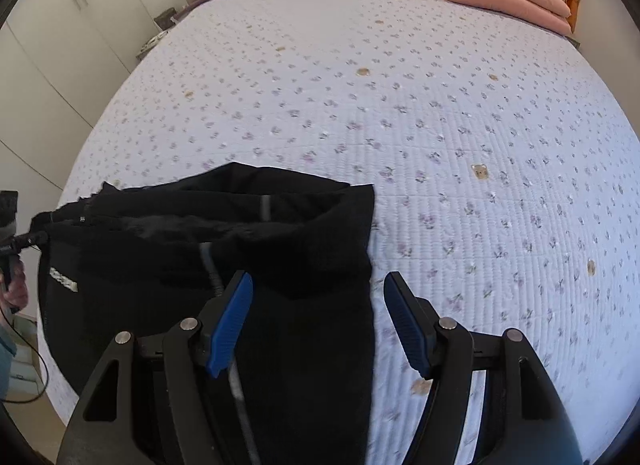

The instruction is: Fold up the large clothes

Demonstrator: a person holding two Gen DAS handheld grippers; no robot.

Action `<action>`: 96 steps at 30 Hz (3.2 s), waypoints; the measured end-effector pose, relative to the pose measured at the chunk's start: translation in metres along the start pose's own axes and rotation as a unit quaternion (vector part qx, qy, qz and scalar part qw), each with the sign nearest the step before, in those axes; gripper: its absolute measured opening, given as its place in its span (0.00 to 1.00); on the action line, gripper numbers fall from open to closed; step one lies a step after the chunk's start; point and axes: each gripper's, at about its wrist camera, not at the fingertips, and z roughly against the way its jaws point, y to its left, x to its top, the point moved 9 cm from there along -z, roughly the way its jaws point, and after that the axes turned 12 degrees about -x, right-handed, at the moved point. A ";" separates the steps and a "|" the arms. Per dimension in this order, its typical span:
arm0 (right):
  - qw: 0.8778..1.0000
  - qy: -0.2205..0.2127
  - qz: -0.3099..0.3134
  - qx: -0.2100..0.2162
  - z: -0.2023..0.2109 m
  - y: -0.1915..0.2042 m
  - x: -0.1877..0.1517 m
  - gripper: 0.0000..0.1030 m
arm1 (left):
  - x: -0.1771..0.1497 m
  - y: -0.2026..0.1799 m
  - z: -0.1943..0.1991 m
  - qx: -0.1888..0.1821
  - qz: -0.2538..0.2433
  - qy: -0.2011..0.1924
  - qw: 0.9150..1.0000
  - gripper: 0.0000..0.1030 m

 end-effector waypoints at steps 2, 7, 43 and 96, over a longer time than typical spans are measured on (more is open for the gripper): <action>1.000 0.002 -0.001 0.014 -0.008 -0.005 0.005 0.69 | 0.001 -0.002 -0.002 0.009 0.004 0.000 1.000 0.52; 0.998 0.012 0.018 0.055 -0.028 0.002 0.017 0.69 | 0.006 -0.001 -0.009 0.011 0.025 -0.007 1.000 0.52; 0.991 0.019 0.049 -0.126 -0.120 0.022 0.070 0.24 | 0.084 0.102 0.009 0.246 0.115 -0.083 0.959 0.43; 0.999 0.028 0.045 0.004 -0.064 0.168 0.013 0.45 | 0.007 -0.091 -0.117 0.167 0.022 -0.029 0.985 0.39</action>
